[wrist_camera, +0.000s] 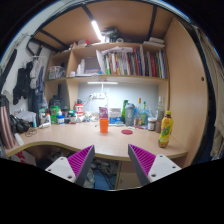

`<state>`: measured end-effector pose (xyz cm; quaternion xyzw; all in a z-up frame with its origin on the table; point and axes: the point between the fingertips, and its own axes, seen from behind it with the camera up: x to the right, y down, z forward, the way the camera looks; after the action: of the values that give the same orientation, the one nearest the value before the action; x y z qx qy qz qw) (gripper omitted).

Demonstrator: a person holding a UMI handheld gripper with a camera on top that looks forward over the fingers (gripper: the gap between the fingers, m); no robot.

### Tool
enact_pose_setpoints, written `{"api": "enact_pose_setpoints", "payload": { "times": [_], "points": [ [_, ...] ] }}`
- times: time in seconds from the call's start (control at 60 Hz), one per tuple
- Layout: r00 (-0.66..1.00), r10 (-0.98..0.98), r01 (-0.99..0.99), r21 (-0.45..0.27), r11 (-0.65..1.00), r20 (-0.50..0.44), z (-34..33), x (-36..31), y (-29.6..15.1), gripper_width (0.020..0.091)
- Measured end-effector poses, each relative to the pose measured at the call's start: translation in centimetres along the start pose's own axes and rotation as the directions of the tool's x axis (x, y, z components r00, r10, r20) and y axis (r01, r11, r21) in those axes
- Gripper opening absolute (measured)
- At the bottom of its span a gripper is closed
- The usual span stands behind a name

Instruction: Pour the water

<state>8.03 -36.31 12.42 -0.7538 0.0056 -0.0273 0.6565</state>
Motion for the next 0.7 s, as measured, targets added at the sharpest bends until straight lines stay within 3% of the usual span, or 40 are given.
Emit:
{"api": "enact_pose_setpoints", "payload": {
  "times": [0.4,0.7],
  "points": [
    [1.0,0.005,-0.006,0.034,0.999,0.012,2.4,1.3,-0.8,0.0778],
    [0.983,-0.003,0.017,0.074,0.997,-0.183,8.8,16.2,-1.0,0.0775]
  ]
}}
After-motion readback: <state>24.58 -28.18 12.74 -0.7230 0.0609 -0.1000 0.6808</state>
